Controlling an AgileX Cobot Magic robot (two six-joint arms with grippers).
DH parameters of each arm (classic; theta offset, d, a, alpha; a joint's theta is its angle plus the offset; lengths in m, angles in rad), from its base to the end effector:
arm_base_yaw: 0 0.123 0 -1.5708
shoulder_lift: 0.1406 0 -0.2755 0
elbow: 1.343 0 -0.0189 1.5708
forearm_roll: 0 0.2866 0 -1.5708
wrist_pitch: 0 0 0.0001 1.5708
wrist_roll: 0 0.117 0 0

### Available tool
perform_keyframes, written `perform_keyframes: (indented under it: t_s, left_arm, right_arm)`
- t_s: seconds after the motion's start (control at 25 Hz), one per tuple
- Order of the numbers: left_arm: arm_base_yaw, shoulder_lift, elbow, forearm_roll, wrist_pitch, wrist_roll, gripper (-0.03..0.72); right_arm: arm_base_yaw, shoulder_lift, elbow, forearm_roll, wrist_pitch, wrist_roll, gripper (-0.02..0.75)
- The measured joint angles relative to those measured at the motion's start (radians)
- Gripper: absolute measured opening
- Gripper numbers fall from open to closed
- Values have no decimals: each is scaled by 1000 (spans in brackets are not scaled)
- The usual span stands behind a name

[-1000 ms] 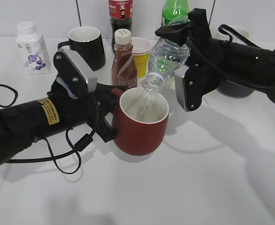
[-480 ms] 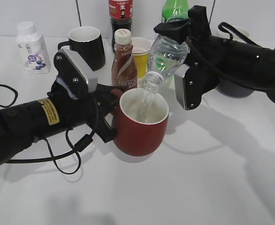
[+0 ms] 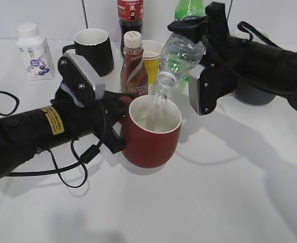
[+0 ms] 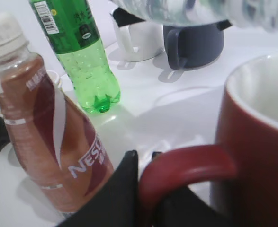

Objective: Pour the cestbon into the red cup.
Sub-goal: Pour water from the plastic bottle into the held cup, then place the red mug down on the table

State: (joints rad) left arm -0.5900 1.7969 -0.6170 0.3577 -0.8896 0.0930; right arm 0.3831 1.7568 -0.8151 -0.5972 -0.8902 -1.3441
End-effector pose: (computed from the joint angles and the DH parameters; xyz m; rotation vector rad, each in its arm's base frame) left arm 0.2789 -0.2250 0.1081 0.9751 1.5350 -0.4373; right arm 0.3481 0.1954 0.1739 -1.5968 0.4788 -0.6784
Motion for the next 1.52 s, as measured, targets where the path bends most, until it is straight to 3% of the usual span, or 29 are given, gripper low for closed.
perform_keyframes:
  t_s: [0.48,0.76,0.88,1.0,1.16,1.36,1.52]
  left_arm:
    - [0,0,0,-48,-18,0,43]
    - [0,0,0,-131,-89,0,43]
    - [0,-15,6,-141,-82,0,43]
    - [0,-55,28,-164,-82,0,43]
    - [0,-112,86,-281,-97,12,43]
    - [0,-151,149,-456,-122,135,43]
    - [6,-151,162,-577,-143,166,43]
  right_arm:
    - [0,0,53,34,-3,356,468]
    - [0,0,50,46,-2,814,468]
    - [0,0,34,82,-12,1103,468]
    - [0,0,29,101,-24,1250,468]
    - [0,0,29,150,-26,1301,468]
    - [0,0,29,212,-48,1387,468]
    - [0,0,17,227,-75,1419,468]
